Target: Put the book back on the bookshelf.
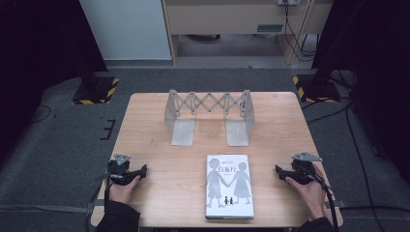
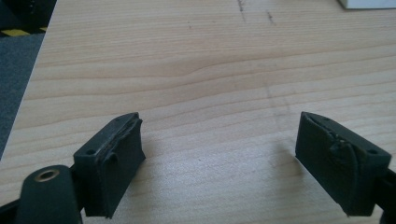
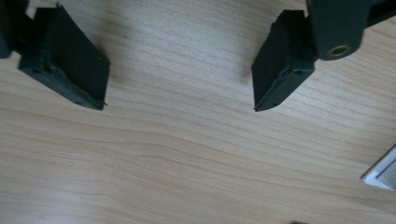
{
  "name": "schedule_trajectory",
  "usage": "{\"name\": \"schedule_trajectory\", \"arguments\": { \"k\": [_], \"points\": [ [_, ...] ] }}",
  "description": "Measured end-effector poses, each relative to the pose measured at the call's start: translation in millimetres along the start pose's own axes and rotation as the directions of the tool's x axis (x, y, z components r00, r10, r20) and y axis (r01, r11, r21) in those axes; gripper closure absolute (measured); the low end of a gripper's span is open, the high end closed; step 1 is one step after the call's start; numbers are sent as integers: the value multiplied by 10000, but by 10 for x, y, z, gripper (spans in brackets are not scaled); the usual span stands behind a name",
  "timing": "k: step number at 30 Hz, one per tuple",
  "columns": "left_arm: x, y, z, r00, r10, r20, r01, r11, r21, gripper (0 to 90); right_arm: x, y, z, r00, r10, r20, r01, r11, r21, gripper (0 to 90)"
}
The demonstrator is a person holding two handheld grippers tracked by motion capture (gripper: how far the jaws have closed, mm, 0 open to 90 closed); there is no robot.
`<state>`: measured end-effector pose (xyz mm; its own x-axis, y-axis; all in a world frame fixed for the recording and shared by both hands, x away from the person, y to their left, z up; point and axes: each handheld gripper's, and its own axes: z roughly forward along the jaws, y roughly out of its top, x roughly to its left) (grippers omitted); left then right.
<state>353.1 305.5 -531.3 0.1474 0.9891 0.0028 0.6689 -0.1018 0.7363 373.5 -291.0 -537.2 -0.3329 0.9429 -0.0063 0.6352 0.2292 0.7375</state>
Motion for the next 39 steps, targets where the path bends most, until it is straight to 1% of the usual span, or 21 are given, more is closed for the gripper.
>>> {"name": "schedule_trajectory", "arguments": {
  "k": [1,2,3,4,5,8,9,10,12,16,21,24,26,28,30,34,35,36,37,38,39],
  "points": [
    [-11,6,-15,10000,40,38,-40,10000,-74,144,-5,7,-27,9998,-53,172,53,10000,40,213],
    [-26,11,-34,9999,45,161,-42,9998,-195,144,-5,7,-27,9998,-53,172,53,10000,40,213],
    [-46,16,-52,9996,-15,268,23,9995,-312,146,-9,12,-43,9999,2,169,-1,10000,-67,215],
    [-68,21,-70,9992,-40,397,54,9994,-348,154,-15,25,-86,9997,147,180,-142,9995,-293,232],
    [-92,26,-86,9987,-24,512,47,9990,-446,155,-15,25,-86,9997,147,180,-142,9995,-293,232],
    [-167,43,-134,9966,104,822,-45,9974,-718,177,-18,43,-144,9994,335,38,-332,9975,-622,265],
    [-222,61,-166,9942,68,1074,33,9956,-934,198,-13,48,-166,9991,400,-111,-408,9958,-820,267],
    [-222,61,-166,9942,68,1074,33,9956,-934,202,-13,48,-166,9991,400,-111,-408,9958,-820,267],
    [-263,73,-191,9922,67,1242,68,9941,-1087,213,-3,56,-189,9983,519,-274,-543,9941,-939,270],
    [-332,92,-228,9898,167,1414,12,9921,-1257,222,50,89,-250,9982,440,-400,-486,9914,-1219,281],
    [-403,111,-260,9885,421,1456,-216,9899,-1399,221,82,111,-272,9981,377,-493,-437,9909,-1269,284],
    [-438,118,-290,9869,594,1497,-355,9869,-1573,222,102,136,-289,9975,380,-597,-458,9899,-1341,291],
    [-459,125,-305,9857,585,1580,-328,9865,-1606,222,121,154,-301,9971,412,-644,-500,9888,-1407,293],
    [-481,129,-313,9848,524,1657,-260,9871,-1577,223,136,168,-310,9972,327,-670,-423,9882,-1474,293],
    [-504,129,-324,9830,511,1764,-234,9876,-1553,224,168,190,-325,9967,296,-761,-412,9870,-1555,295],
    [-570,132,-364,9797,551,1929,-216,9849,-1720,226,212,201,-346,9959,236,-873,-375,9861,-1617,297],
    [-583,134,-370,9791,588,1949,-249,9848,-1720,226,212,201,-346,9959,236,-873,-375,9861,-1617,297],
    [-607,137,-375,9785,639,1960,-290,9840,-1757,225,234,203,-354,9949,244,-976,-403,9855,-1649,297],
    [-621,138,-376,9766,678,2041,-318,9841,-1749,225,234,203,-354,9949,244,-976,-403,9855,-1649,297],
    [-645,142,-379,9752,751,2083,-381,9836,-1765,225,261,207,-365,9938,209,-1092,-388,9856,-1647,295],
    [-678,146,-384,9741,876,2086,-498,9824,-1799,224,272,210,-367,9934,169,-1137,-359,9853,-1672,295]
  ]
}}
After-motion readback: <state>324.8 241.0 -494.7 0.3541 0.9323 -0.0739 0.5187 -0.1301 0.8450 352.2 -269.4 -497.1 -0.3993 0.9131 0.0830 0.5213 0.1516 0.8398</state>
